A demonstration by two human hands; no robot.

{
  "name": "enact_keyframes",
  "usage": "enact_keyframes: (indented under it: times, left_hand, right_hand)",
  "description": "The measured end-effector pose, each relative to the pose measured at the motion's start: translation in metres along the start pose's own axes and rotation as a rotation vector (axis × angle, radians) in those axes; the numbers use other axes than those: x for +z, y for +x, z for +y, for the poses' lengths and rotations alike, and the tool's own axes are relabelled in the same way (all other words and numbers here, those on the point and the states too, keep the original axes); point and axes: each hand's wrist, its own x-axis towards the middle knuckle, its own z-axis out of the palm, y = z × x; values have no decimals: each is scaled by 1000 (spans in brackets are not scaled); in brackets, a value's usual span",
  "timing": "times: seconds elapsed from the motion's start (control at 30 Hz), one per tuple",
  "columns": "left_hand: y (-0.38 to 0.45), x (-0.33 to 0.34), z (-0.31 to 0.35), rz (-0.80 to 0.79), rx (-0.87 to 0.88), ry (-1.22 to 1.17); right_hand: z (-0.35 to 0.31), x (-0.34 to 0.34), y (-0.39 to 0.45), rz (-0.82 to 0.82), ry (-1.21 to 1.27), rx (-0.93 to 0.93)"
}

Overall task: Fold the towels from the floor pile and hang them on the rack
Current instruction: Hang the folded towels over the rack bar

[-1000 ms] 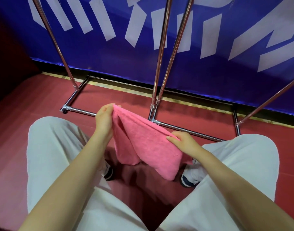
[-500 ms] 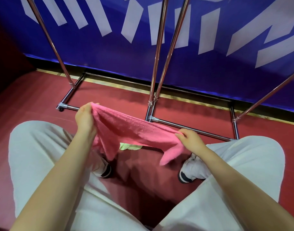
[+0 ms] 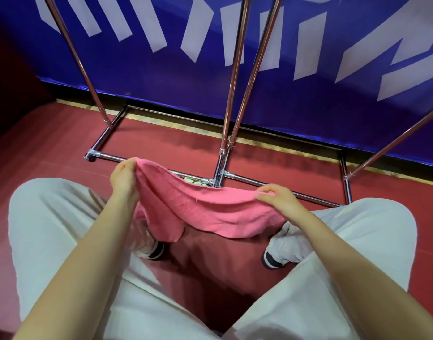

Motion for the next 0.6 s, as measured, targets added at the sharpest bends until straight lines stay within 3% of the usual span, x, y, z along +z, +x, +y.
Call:
enact_keyframes:
  times: [0.13, 0.3, 0.47, 0.6]
  left_hand:
    - [-13, 16, -13, -144, 101, 280]
    - [-65, 52, -26, -466, 300, 550]
    - [-101, 77, -35, -781, 391, 615]
    - [-110, 85, -34, -878, 454, 636]
  right_hand:
    - [-16, 4, -10, 55, 1, -146]
    - [-36, 17, -13, 144, 26, -259]
    - [-52, 29, -14, 51, 171, -231]
    - [-53, 34, -13, -41, 99, -225]
